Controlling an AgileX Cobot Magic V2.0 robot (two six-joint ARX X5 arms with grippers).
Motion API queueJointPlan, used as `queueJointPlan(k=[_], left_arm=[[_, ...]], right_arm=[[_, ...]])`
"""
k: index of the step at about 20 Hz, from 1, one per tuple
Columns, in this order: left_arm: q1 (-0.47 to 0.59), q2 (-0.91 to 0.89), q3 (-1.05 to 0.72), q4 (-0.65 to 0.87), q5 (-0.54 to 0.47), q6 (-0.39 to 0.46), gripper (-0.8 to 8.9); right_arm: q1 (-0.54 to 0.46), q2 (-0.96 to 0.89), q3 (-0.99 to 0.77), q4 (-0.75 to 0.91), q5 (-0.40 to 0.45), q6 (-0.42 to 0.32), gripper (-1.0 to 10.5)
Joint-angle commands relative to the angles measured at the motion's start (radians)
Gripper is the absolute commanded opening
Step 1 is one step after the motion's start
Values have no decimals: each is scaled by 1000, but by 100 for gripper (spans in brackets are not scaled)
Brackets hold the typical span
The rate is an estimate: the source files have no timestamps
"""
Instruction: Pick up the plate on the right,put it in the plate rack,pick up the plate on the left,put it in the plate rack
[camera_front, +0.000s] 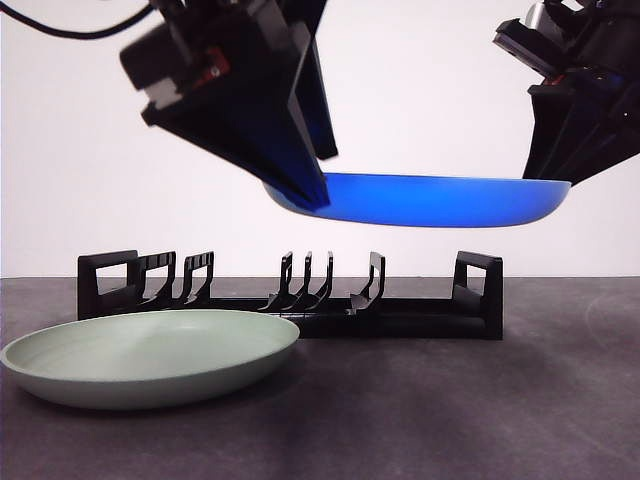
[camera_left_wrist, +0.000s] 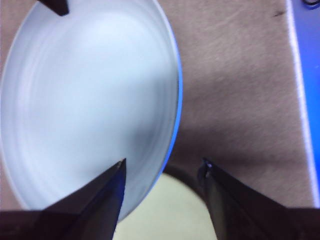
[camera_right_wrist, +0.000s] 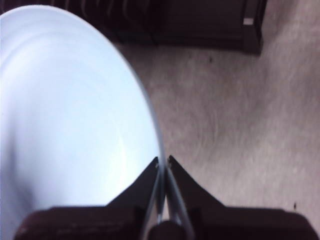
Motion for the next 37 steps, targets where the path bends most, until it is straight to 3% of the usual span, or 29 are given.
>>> queueJointPlan(k=[1,5,8,14,17,18,23,27,29,31,34,37], left_arm=[[11,18,0,25,31,6,251],[34,60,0,45,52,5,243],[39,73,0,42,95,5,-20],[34,73,0,48,86,4,-8],[34,73,0,49,85,-3,-8],[35,73,0,51,84,-18,-8],[108,63,1,133,86,-219,-8],[261,7,1,230,113,-412,-9],[368,-49,10,259,219,-491,-9],[492,-102,19,325,417,-585,-9],[677,-116,19,446,718,-777,-9],[795,-84,19,513,857,-870,-9]], right_arm=[[3,2,3,-12,-5,-12,-16],[3,-8,3,-36,-6,-20,-16],[3,-13,3,-38,-36,-23,-16],[2,-13,3,-18,-54,-49,12],[0,-32,5,48,-53,-45,257],[0,-43,6,80,-52,-44,273],[0,-150,7,305,-37,-6,271],[0,-249,7,431,130,-3,271],[0,-275,7,444,220,-3,271],[0,-281,7,444,267,-3,270],[0,-281,7,444,266,-3,270],[1,-281,7,445,266,-1,267]])
